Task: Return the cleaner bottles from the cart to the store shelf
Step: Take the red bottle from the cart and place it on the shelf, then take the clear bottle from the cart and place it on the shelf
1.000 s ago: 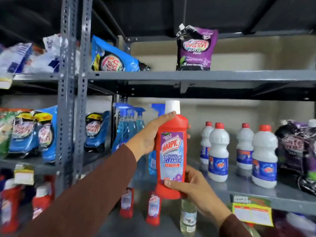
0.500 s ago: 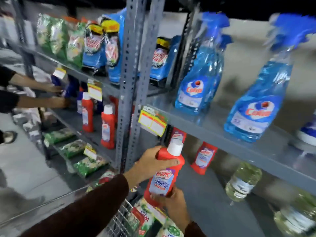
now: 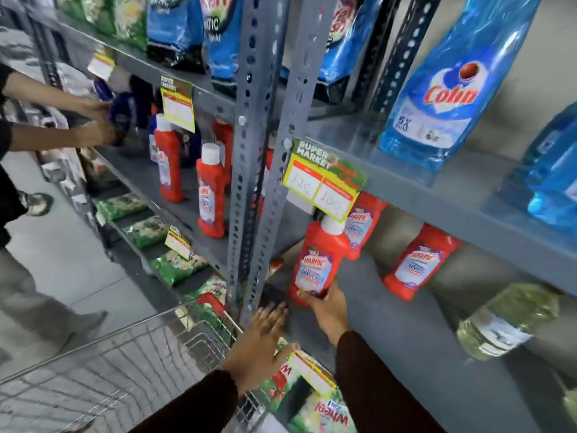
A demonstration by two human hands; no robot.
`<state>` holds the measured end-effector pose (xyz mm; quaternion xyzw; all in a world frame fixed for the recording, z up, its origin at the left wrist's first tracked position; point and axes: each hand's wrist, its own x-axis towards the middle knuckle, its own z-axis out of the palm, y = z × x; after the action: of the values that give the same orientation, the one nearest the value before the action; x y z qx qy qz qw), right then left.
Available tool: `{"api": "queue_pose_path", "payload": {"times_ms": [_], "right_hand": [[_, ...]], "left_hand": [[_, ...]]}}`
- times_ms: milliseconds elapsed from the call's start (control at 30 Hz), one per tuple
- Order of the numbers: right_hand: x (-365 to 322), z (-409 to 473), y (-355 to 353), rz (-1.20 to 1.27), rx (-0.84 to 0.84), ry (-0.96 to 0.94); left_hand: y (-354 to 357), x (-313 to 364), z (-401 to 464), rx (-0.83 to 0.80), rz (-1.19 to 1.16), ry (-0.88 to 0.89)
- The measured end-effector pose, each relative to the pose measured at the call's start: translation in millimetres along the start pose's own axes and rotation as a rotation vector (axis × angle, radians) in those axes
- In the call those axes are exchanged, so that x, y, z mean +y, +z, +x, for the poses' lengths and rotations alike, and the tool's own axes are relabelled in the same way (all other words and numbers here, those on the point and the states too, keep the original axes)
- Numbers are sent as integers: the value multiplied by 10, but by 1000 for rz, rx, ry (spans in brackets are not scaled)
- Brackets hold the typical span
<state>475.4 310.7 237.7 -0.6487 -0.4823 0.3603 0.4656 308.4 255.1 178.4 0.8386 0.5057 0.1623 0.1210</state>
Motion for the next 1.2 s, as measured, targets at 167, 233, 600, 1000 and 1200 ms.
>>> {"api": "queue_pose_path", "payload": {"times_ms": [167, 233, 600, 1000, 1200], "right_hand": [[82, 200, 19, -30, -19, -31], [113, 248, 41, -18, -11, -20], [210, 308, 136, 10, -14, -15], [593, -1823, 1593, -70, -464, 70], [1331, -2394, 3087, -517, -1161, 449]], "left_hand": [[68, -59, 25, 100, 86, 84], [58, -61, 29, 70, 122, 100], [12, -56, 12, 93, 170, 114], [219, -1233, -3161, -102, -434, -1158], [485, -1882, -3821, 264, -902, -1700]]}}
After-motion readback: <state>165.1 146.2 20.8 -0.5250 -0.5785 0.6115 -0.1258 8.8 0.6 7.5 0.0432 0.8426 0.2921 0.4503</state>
